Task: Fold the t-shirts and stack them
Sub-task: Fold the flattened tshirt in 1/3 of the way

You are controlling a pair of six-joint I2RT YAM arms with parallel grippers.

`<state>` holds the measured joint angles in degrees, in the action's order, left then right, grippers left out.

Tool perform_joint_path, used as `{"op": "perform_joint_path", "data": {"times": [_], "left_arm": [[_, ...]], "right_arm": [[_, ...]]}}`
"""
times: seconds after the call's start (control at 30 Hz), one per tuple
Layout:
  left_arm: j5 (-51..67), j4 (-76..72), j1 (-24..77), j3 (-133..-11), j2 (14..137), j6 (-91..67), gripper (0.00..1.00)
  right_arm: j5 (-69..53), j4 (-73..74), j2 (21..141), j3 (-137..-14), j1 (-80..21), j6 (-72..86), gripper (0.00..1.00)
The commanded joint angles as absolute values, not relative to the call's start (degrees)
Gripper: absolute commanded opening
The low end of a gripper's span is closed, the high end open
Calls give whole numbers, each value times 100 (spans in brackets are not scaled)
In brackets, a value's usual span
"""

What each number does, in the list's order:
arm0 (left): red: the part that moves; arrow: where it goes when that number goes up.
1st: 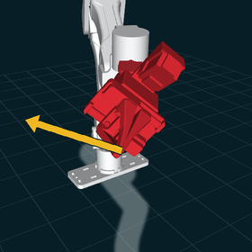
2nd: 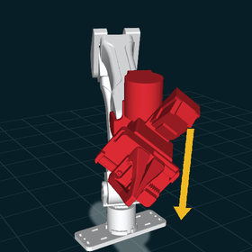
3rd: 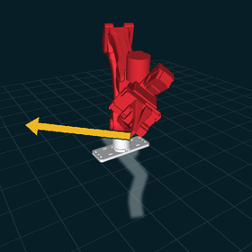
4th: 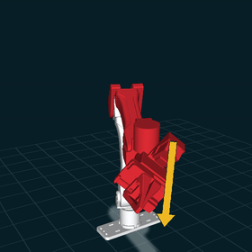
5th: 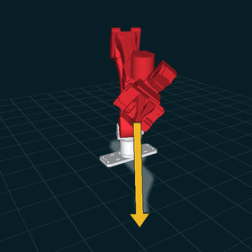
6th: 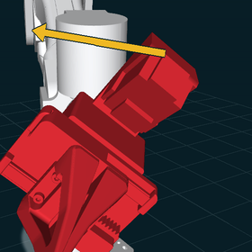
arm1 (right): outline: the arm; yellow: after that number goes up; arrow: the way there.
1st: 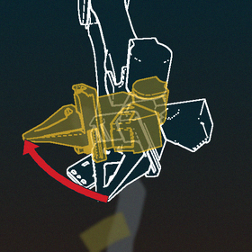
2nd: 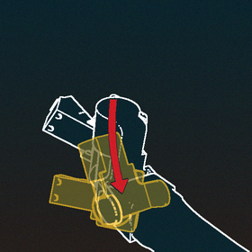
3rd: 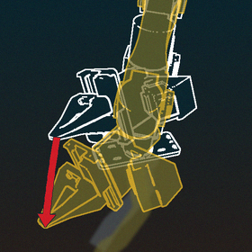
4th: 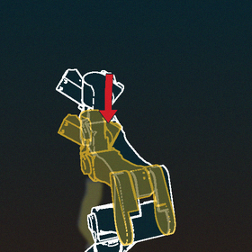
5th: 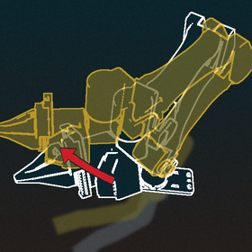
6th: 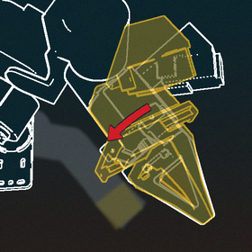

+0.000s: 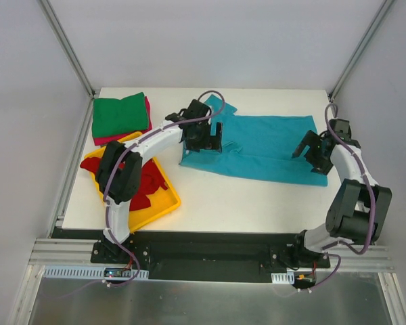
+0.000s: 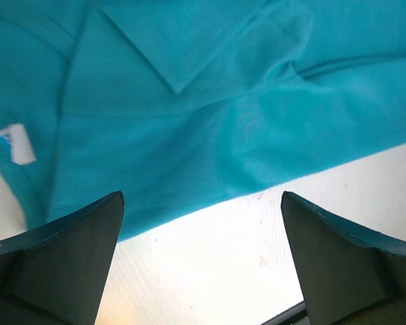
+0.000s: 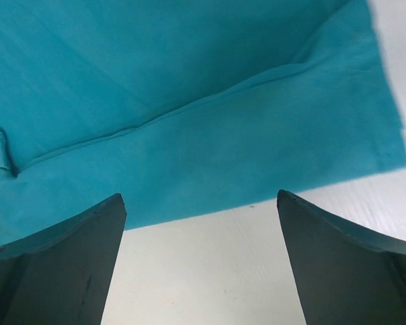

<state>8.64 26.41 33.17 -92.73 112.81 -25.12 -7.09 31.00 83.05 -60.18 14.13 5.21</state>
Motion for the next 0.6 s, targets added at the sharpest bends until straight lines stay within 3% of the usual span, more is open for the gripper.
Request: {"op": "perform_joint_path", "data": {"times": [0.0,0.27,0.57], "left_arm": [[1266,2294,3375,-8729,11267,-2900,99],[1090,2136,3375,-7481,11294,-3199,99],[765,2074,3831,-6171,10285,-3568,99]], "right_arm": [[-941,2743,8972,-6117,1204,457,96],[-826,2848,9809,-6118,1458,387,96],[-563,2891,8738,-5108,1995,571,96]]}}
